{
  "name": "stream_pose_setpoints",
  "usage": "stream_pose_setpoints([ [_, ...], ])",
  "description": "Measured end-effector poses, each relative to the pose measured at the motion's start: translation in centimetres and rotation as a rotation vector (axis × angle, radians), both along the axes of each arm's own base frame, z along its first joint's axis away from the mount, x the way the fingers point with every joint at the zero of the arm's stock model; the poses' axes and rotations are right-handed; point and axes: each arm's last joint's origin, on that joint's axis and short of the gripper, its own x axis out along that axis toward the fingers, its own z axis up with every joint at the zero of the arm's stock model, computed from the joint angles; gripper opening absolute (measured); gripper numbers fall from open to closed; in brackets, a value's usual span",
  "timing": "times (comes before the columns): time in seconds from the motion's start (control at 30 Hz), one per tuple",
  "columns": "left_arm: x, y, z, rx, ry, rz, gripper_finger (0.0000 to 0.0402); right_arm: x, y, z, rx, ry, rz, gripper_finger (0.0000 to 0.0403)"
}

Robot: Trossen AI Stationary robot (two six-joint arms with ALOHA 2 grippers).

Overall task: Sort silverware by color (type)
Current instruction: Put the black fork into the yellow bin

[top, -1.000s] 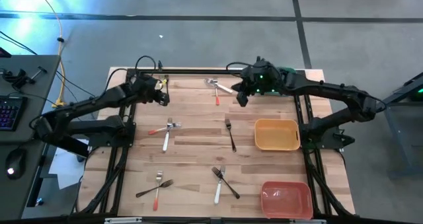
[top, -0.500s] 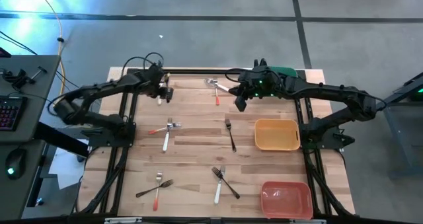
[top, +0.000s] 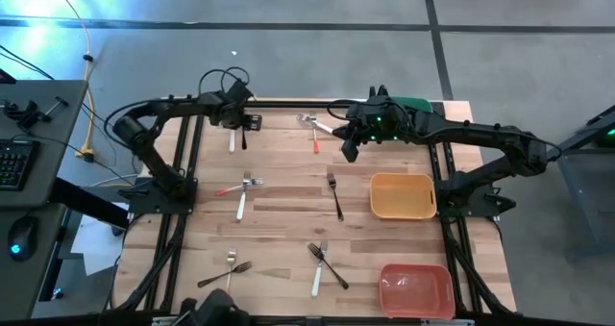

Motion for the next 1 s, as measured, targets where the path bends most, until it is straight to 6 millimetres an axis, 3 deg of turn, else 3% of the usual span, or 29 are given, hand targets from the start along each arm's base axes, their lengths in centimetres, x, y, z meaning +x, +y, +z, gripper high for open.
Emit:
stream_pose_setpoints([
  [0.23, 0.3, 0.5, -1.1, -0.022, 0.011, -0.019, 0.0126, 0.0, 0.1, 0.0, -0.003, 0.001, 0.007, 0.0000],
  [0.47, 0.8, 0.2, -1.1, -0.014, 0.029, -0.137, 0.0023, 0.1, 0.6, -0.1, 0.002, 0.014, 0.029, 0.0000],
  [0.57, 1.1, -0.3, -0.8, -0.016, -0.008, -0.181, 0.0009, 0.2, 0.9, -0.1, 0.002, 0.014, 0.039, 0.0000],
  [0.83, 1.2, -2.2, 2.3, 0.078, -0.423, -0.230, 0.0003, 0.6, 2.2, -0.1, 0.069, -0.005, 0.042, 0.0000],
  [1.0, 1.8, -5.0, 5.5, 0.215, -0.793, -0.356, 0.0002, 2.7, 3.7, -0.2, 0.142, -0.131, 0.042, 0.0001],
])
